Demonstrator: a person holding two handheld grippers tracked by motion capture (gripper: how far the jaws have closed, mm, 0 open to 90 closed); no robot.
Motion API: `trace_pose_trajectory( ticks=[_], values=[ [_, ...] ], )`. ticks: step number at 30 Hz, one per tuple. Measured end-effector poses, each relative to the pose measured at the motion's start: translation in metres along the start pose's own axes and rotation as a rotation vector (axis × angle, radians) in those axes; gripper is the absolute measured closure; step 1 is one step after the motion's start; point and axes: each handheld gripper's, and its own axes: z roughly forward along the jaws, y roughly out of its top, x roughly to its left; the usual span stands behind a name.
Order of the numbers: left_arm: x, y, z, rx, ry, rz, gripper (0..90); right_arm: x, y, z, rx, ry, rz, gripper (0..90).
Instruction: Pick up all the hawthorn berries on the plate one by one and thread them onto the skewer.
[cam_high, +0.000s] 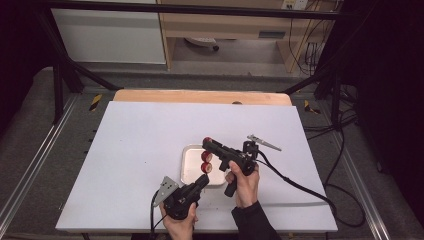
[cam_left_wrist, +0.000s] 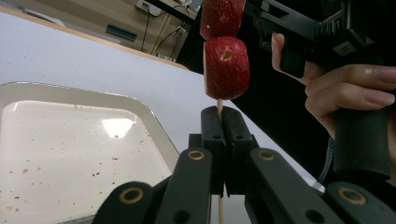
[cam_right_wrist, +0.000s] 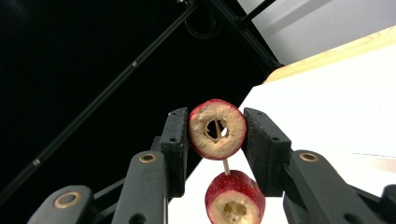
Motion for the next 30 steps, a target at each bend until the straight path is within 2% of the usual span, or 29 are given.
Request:
trace_pose_trajectory(
  ticks=[3, 6, 8, 9, 10, 13, 17, 19, 23, 27, 30],
  values=[
    [0.000, -0.001, 0.001, 0.010, -0.001, 0.014, 88.9, 0.000, 0.001, -0.003, 0.007, -0.008, -0.021, 62.5],
    [-0.002, -0.005, 0.004, 0.027, 0.005, 0.059, 88.9, -0.002, 0.002, -0.002, 0.043, -0.007, -0.009, 62.2],
    [0.001, -0.006, 0.004, 0.029, 0.002, 0.064, 88.9, -0.002, 0.003, -0.002, 0.060, -0.017, -0.037, 61.8],
    [0.002, -0.006, 0.003, 0.028, 0.002, 0.064, 88.9, -0.003, 0.004, -0.002, 0.068, -0.021, -0.053, 60.5],
    [0.004, -0.005, 0.002, 0.035, 0.003, 0.064, 88.9, -0.003, 0.004, -0.003, 0.083, -0.038, -0.066, 54.5],
    [0.008, -0.004, -0.002, 0.055, 0.022, 0.094, 88.9, -0.005, 0.007, -0.004, 0.106, -0.070, -0.125, 42.7],
    [0.016, -0.001, -0.008, 0.090, 0.050, 0.113, 88.8, -0.007, 0.009, -0.010, 0.141, -0.122, -0.219, 28.6],
    [0.019, 0.002, -0.010, 0.109, 0.065, 0.133, 88.8, -0.009, 0.009, -0.012, 0.183, -0.138, -0.263, 21.0],
    [0.023, 0.007, -0.015, 0.142, 0.078, 0.176, 88.8, -0.016, 0.007, -0.015, 0.286, -0.202, -0.383, 9.2],
    [0.028, 0.011, -0.018, 0.171, 0.099, 0.203, 88.7, -0.027, 0.003, -0.021, 0.359, -0.249, -0.477, 6.2],
    [0.032, 0.015, -0.021, 0.195, 0.108, 0.214, 88.7, -0.036, -0.001, -0.028, 0.418, -0.289, -0.528, 4.2]
  ],
)
